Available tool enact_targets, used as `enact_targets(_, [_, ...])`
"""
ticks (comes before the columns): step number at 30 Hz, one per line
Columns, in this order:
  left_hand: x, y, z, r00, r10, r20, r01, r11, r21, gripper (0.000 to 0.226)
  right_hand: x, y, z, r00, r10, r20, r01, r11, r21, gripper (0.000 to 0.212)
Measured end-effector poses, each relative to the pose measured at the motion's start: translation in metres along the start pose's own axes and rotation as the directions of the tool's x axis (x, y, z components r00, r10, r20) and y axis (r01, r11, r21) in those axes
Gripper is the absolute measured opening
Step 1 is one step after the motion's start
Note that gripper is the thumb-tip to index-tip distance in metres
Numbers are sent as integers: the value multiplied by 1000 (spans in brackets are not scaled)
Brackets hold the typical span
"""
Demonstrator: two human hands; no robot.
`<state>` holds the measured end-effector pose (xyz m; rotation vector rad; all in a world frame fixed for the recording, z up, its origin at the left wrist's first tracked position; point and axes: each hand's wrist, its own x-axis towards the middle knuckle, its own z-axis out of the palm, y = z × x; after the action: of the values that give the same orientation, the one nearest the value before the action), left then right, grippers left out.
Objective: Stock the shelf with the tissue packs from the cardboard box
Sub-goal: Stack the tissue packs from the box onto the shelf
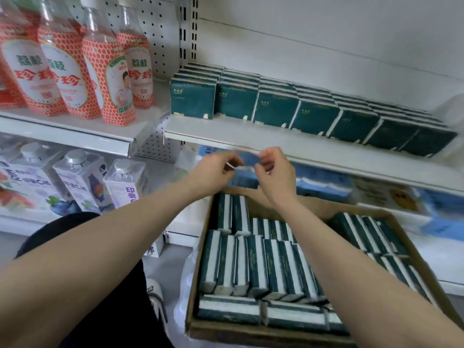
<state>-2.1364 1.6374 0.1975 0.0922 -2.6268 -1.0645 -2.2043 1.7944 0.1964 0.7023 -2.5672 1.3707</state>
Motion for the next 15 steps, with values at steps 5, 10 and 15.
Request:
enact_targets(5, [-21,-12,36,949,-74,307,29,989,147,33,-38,37,8,919,303,253,-263,948,-181,25])
enact_targets(10, [-25,-25,56,900,-83,428,-40,962,270,43,-59,51,18,777,474,415,-365,876,-316,66])
enact_targets(15, [-21,-28,57,902,-94,422,-50,947,318,49,-61,50,25,696,541,473,-390,837,-383,84])
